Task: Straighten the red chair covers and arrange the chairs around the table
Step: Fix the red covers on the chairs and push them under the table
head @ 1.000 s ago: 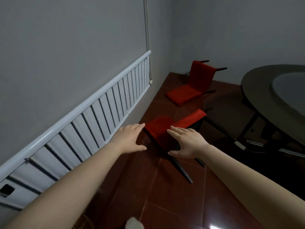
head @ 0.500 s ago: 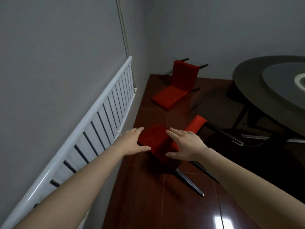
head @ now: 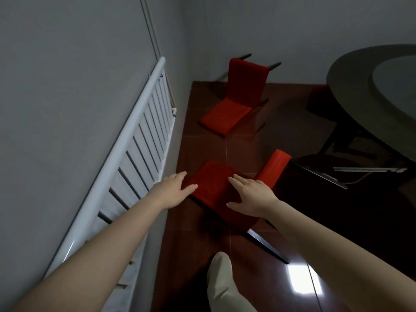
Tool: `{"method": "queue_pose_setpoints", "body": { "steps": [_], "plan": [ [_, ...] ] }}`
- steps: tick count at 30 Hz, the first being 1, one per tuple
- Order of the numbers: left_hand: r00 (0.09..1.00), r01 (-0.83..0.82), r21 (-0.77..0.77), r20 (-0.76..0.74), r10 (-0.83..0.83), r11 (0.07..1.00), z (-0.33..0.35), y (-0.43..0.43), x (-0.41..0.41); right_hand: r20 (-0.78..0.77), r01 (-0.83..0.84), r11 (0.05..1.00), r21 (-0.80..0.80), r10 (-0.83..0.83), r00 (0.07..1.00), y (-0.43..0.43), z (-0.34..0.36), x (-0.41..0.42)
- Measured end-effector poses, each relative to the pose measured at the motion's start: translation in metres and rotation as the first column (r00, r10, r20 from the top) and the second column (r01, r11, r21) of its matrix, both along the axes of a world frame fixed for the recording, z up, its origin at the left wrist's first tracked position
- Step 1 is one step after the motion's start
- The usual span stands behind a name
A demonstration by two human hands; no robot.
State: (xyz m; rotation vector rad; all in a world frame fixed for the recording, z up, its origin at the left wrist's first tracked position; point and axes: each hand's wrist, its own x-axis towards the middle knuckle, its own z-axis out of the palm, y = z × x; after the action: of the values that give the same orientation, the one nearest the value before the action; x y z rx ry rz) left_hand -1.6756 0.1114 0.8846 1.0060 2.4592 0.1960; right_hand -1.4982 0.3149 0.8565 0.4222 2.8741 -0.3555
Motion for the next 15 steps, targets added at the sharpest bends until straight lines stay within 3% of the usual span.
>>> {"method": "queue_pose_setpoints", "body": {
  "steps": [8, 15],
  "plan": [
    [0.996, 0.006, -0.038, 0.091, -0.002, 0.999, -0.035, 0.064, -0.104, 0.088, 0.085, 0.99, -0.111, -0.076, 0.993, 0.053, -0.033, -0.101],
    [0.965, -0.004, -0.043, 0.263, 0.015, 0.999, -0.082, 0.102, -0.155, 0.201, 0.304, 0.912, -0.277, -0.254, 0.946, 0.071, -0.061, -0.139]
  ]
}}
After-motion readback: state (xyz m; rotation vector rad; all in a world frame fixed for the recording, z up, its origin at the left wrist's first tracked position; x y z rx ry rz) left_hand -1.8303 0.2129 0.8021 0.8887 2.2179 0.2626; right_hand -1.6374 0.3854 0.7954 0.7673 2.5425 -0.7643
